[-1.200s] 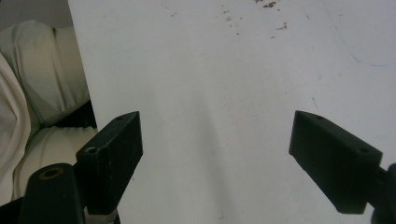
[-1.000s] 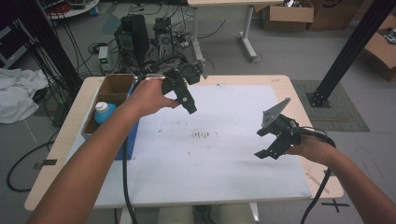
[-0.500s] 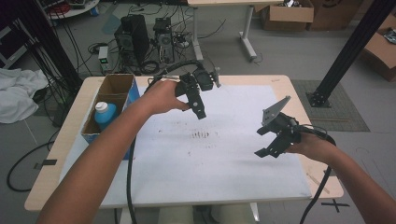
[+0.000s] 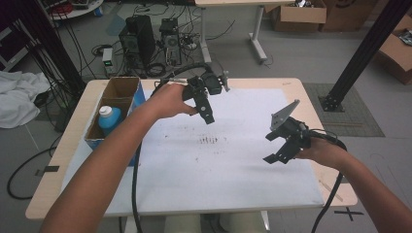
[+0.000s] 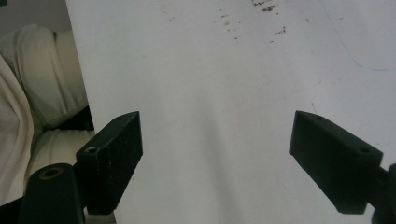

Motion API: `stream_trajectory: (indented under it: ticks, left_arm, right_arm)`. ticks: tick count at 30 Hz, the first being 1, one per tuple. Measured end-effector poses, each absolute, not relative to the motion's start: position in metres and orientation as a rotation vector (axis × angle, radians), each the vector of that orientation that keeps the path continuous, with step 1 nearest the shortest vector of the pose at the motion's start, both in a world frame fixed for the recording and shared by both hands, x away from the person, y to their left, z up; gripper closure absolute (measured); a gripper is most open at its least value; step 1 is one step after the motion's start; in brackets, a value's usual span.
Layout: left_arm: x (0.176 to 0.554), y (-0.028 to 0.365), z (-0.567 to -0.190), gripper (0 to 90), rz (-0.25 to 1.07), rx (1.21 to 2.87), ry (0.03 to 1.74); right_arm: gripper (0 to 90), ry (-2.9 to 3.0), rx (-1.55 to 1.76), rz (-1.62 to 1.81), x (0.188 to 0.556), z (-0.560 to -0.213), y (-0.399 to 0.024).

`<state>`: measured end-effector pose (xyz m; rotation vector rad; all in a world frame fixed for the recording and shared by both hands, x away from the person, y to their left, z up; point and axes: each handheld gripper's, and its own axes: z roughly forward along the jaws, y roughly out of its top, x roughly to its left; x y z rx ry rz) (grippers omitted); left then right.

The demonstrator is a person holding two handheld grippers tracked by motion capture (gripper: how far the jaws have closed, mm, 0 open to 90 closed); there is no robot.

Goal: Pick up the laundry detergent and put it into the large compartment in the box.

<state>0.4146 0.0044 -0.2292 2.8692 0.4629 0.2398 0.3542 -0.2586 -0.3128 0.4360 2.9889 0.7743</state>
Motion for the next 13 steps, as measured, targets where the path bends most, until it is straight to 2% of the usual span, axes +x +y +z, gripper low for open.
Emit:
stream_trajectory:
  ticks: [13]
  left_arm:
    - [0.4134,0.0028,-0.2282,20.3,0.242,2.873,0.468]
  right_arm:
    - [17.4,2.99,0.443,0.774,0.3503,-0.3135,-0.2592]
